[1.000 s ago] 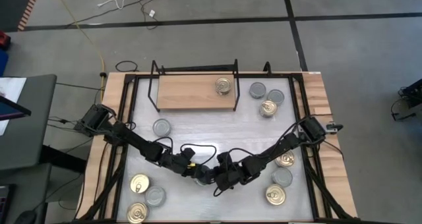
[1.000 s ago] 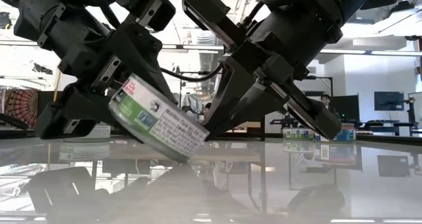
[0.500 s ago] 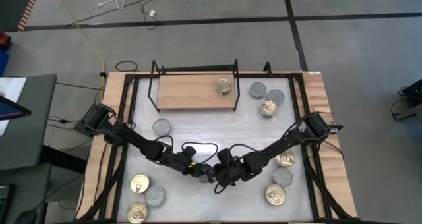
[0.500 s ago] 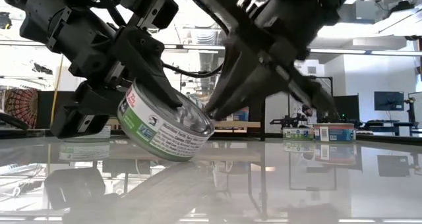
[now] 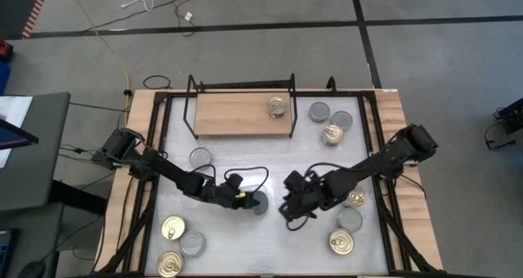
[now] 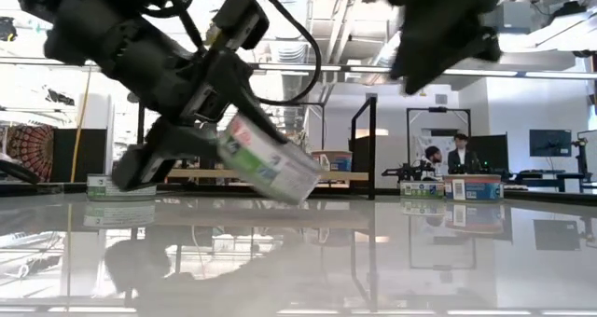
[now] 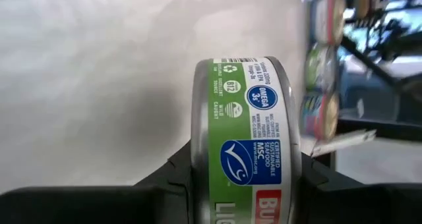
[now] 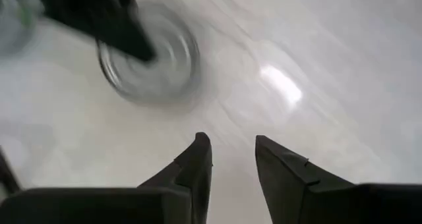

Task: Stack canned seafood by type on shelf
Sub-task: Put the green tuna can on the shelf

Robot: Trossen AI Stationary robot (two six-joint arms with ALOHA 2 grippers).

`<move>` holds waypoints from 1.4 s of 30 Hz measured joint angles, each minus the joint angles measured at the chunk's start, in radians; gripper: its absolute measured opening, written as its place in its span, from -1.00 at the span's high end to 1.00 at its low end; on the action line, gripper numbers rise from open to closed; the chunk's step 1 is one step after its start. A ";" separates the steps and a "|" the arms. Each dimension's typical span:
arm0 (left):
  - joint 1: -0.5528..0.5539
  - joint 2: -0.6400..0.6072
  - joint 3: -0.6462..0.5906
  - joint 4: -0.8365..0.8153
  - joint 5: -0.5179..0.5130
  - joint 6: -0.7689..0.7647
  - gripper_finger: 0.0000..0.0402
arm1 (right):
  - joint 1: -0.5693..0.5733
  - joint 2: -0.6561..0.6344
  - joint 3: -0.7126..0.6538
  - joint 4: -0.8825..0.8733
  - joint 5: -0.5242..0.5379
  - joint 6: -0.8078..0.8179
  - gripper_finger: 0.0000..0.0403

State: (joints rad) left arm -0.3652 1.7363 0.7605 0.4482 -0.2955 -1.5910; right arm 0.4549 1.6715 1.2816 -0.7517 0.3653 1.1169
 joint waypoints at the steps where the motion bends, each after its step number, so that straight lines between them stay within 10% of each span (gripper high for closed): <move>1: 0.011 0.000 0.000 0.014 -0.008 -0.004 0.39 | 0.006 -0.010 0.000 -0.042 0.000 -0.001 0.30; 7: 0.095 -0.002 0.000 0.107 -0.074 0.002 0.38 | 0.048 0.001 -0.019 -0.158 0.000 0.000 0.33; 14: 0.203 -0.026 0.004 0.261 -0.077 0.042 0.38 | 0.062 -0.024 -0.225 0.114 -0.105 0.066 0.33; 29: 0.635 -0.245 0.283 -0.469 0.147 0.516 0.38 | -0.104 -0.181 -0.450 0.368 -0.132 0.114 0.33; 42: 0.969 -0.091 0.304 -0.441 0.381 0.635 0.38 | -0.194 -0.179 -0.450 0.391 -0.128 0.113 0.33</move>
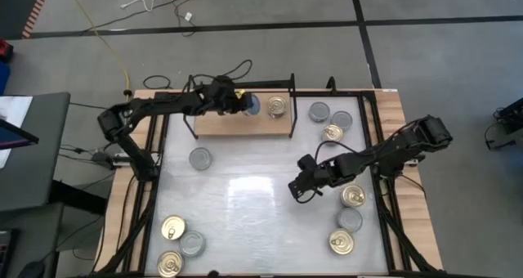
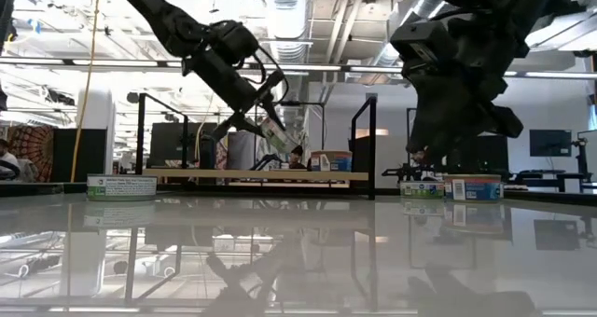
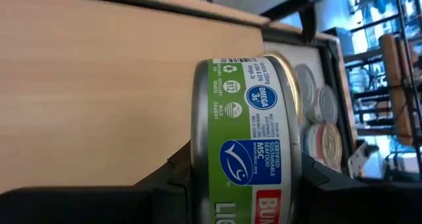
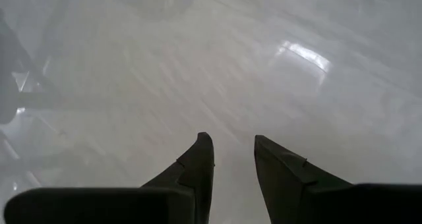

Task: Stack canned seafood by type on shelf
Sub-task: Put the green tuna can on the shelf

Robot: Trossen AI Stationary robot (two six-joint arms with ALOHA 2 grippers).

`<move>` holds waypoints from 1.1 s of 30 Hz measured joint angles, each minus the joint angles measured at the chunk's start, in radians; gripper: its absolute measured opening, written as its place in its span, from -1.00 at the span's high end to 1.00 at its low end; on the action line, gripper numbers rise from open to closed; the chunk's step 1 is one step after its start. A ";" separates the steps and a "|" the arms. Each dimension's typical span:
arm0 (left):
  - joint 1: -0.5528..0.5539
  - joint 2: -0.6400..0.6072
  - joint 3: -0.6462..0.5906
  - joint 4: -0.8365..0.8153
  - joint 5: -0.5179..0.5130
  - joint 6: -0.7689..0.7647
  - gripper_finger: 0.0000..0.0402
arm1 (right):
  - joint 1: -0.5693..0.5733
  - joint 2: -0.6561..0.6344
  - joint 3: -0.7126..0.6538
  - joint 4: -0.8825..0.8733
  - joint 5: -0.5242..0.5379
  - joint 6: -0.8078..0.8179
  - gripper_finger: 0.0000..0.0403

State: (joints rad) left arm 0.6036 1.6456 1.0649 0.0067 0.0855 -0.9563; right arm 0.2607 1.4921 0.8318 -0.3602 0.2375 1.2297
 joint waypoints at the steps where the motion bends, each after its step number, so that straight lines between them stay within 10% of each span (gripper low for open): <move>1: 0.009 0.010 0.000 0.018 0.001 0.000 0.38 | -0.006 0.000 0.000 0.001 0.000 0.000 0.33; 33: 0.026 0.075 0.000 0.007 -0.068 -0.105 0.31 | 0.017 0.001 0.000 0.003 0.003 0.046 0.33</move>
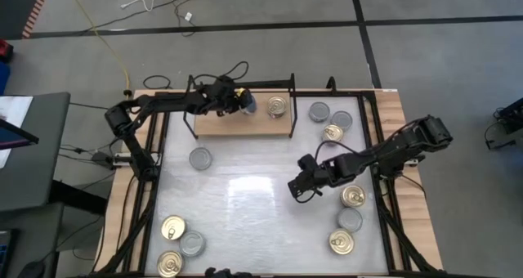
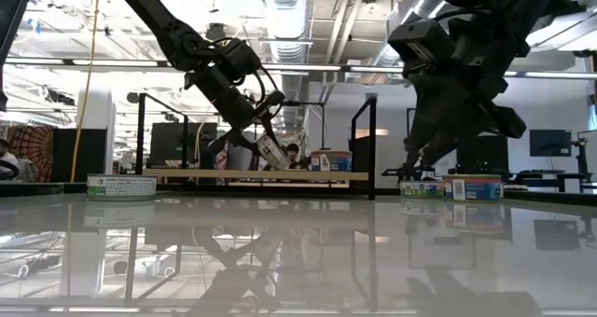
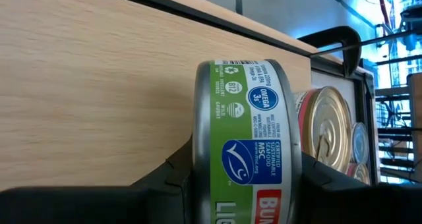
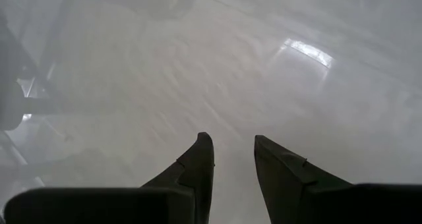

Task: Stack canned seafood by type on shelf
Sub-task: Put the green tuna can on the shelf

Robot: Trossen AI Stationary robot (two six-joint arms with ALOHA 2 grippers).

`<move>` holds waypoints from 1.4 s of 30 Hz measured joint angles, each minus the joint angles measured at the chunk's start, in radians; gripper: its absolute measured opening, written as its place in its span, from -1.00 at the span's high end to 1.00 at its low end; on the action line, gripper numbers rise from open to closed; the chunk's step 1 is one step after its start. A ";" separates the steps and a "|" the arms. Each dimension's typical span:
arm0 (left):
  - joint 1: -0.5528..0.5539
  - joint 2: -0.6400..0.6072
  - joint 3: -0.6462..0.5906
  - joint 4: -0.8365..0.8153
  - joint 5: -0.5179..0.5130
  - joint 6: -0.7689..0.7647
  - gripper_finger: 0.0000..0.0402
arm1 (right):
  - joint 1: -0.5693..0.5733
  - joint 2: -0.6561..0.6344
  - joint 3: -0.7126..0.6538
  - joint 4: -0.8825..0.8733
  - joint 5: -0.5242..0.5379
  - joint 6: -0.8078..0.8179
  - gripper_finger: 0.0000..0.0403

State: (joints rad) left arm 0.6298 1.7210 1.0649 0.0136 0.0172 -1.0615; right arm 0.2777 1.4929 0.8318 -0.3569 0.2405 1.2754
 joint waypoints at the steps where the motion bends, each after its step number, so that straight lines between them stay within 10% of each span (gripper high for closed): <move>1: -0.002 0.000 0.000 0.000 -0.002 0.000 0.31 | 0.004 0.000 0.000 0.000 0.000 0.005 0.33; 25: -0.027 -0.001 0.000 -0.029 -0.023 0.047 -0.43 | 0.037 0.000 0.000 0.000 0.000 0.061 0.33; 42: -0.084 -0.011 0.000 -0.012 -0.044 0.081 -0.51 | 0.064 0.000 0.000 0.001 0.020 0.082 0.33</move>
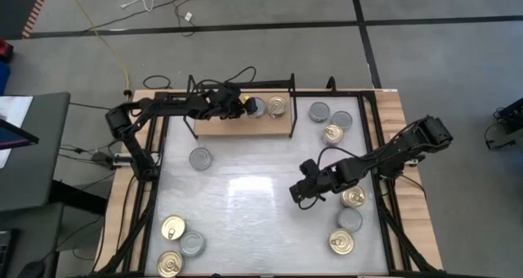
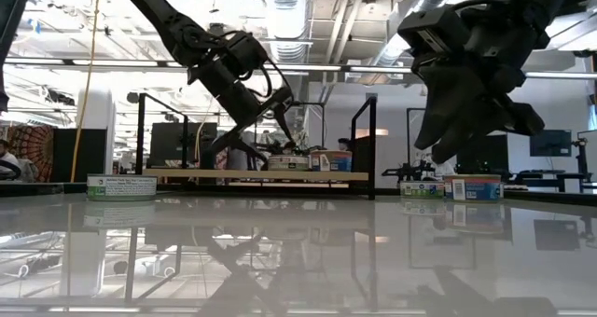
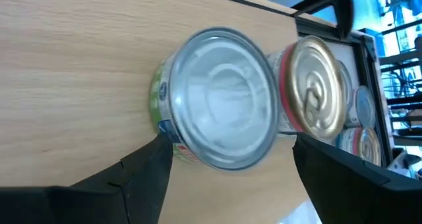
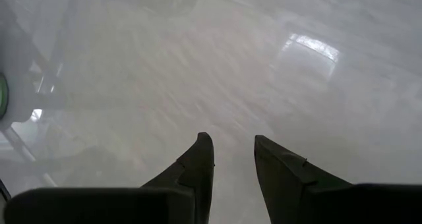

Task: Stack canned seafood by type on shelf
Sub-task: Put the green tuna can on the shelf

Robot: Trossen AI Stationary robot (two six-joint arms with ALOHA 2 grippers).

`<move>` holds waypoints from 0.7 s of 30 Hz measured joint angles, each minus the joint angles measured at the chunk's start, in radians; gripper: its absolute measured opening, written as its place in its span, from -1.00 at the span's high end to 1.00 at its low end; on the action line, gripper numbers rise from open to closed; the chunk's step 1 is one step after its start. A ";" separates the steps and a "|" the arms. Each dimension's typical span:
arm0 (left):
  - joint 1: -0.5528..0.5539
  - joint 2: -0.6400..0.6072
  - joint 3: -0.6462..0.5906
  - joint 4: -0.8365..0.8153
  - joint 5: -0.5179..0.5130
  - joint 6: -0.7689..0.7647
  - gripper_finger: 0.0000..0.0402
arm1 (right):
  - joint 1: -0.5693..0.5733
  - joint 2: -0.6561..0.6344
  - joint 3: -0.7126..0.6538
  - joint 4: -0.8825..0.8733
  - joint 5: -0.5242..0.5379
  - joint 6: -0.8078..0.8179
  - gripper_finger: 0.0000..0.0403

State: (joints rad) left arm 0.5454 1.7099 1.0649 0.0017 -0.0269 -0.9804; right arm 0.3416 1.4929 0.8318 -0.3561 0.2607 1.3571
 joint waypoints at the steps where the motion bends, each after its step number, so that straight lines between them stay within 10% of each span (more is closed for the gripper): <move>1: -0.003 -0.006 0.000 0.002 -0.010 0.004 -0.51 | 0.000 0.000 0.000 0.000 0.000 0.000 0.33; 21: -0.220 -0.308 0.000 0.042 -0.212 0.234 -0.51 | 0.006 0.000 0.000 0.000 0.008 -0.004 0.33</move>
State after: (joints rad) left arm 0.3253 1.4015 1.0649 0.0441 -0.2391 -0.7462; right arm 0.3477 1.4929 0.8318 -0.3564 0.2687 1.3533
